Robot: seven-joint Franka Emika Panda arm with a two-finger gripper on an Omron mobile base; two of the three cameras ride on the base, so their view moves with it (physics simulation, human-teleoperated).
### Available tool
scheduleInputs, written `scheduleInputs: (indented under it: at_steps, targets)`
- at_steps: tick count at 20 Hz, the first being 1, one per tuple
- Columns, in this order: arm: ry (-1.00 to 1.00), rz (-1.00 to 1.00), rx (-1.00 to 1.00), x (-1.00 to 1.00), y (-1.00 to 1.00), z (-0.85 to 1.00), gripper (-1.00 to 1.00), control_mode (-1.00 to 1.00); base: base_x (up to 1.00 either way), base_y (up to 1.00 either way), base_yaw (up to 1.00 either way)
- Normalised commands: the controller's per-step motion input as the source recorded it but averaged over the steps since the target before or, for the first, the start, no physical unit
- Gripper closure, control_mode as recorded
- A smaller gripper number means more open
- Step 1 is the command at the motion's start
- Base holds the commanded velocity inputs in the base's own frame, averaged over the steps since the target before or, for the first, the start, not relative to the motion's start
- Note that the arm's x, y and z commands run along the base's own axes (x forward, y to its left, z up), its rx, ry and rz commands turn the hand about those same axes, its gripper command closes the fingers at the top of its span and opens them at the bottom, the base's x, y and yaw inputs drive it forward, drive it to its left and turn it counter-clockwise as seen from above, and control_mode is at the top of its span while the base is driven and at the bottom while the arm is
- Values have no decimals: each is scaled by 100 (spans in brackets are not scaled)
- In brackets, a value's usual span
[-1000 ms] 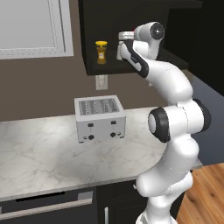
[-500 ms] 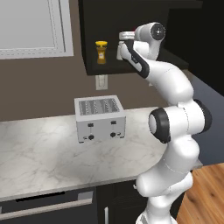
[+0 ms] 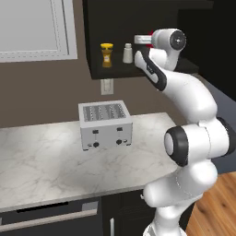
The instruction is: Collect the turmeric, ketchup, and shaker from the cabinet and place them next to the stove.
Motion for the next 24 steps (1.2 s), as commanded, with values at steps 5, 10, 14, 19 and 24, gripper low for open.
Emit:
scheduleInputs:
  at_steps: [5, 10, 14, 19, 24]
  targets:
    - [-7, -9, 0, -91, -2, 13, 100, -100, 0, 0, 0]
    - [-2, -9, -1, -99, 0, 13, 100, -100, 0, 0, 0]
    - [0, -4, 0, -95, 0, 5, 100, -100, 0, 0, 0]
    - [2, -1, 0, -92, -2, 5, 100, -100, 0, 0, 0]
    - [1, 0, 0, -88, 0, 0, 100, -100, 0, 0, 0]
